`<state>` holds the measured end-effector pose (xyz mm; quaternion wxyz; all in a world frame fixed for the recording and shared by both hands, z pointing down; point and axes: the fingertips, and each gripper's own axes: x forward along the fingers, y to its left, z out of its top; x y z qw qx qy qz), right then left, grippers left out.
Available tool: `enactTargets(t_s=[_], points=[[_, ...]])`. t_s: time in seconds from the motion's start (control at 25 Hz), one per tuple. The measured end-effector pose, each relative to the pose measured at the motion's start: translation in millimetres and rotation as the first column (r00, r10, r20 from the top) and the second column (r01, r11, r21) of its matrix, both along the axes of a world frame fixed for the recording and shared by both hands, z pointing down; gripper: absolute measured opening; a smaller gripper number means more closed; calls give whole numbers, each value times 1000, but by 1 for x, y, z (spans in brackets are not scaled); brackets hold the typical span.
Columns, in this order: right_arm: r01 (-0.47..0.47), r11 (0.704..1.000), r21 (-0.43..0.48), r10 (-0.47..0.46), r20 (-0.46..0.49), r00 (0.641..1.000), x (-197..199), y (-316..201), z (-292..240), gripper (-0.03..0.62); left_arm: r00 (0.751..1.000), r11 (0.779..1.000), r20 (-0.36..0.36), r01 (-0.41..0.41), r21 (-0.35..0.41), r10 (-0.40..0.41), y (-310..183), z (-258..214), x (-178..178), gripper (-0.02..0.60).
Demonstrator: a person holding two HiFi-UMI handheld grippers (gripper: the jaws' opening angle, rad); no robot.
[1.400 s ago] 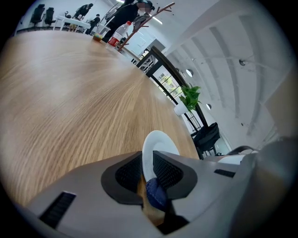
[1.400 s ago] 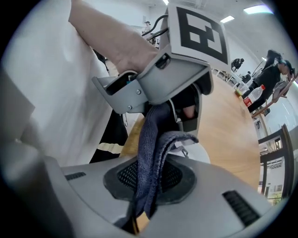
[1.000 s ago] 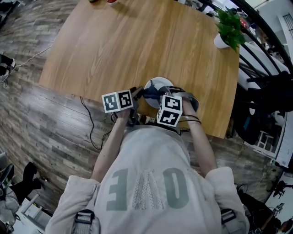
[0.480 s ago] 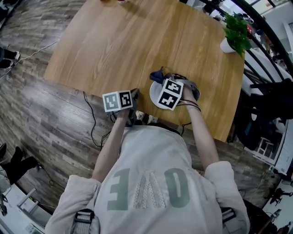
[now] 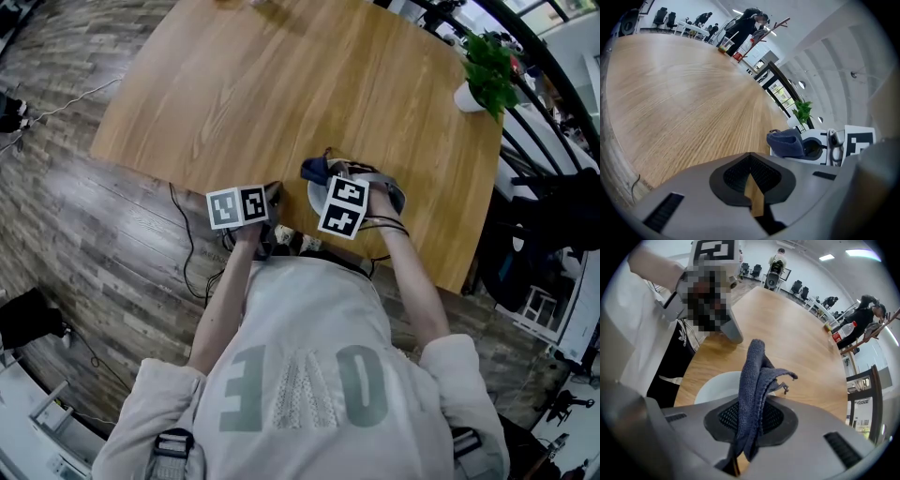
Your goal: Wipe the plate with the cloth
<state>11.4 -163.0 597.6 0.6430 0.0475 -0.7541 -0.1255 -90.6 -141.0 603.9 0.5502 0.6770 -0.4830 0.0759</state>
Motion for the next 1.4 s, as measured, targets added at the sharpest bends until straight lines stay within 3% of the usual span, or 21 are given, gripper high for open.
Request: enactTargets(t_s=[0.36,0.56,0.8,0.88,0.96,1.04,1.16,1.28,1.4], points=[[161,984,-72,-163,-22,986,-7,65,0,57,1000,999,-14,24,48,-23,-9,-15,-6,8],[203,976,-84,-207,-47,977,-2,78,1,57,1000,997,-18,11,73,-9,-16,-23,-1,8],[205,976,-77,-208,-37,977,-5,75,-3,57,999,995,-40,7,100,-3,-22,-33,2,8],[170,984,-49,-169,17,985,-11,67,-12,57,999,990,-45,7,142,-1,-27,-46,3,8],[78,997,-14,-76,127,989,-17,50,-31,57,999,977,-36,-3,215,11,-38,-67,3,8],[-38,999,22,31,277,961,-24,27,-63,57,999,950,-8,-30,311,34,-51,-97,5,8],[-177,980,87,114,485,867,-26,-4,-124,57,997,879,-1,-72,472,82,-67,-153,14,8],[-290,947,138,133,653,745,-21,-22,-187,57,994,783,-6,-83,616,109,-73,-213,23,8],[-388,915,115,156,784,601,-10,-28,-246,57,986,673,125,-164,722,108,-75,-264,30,8]])
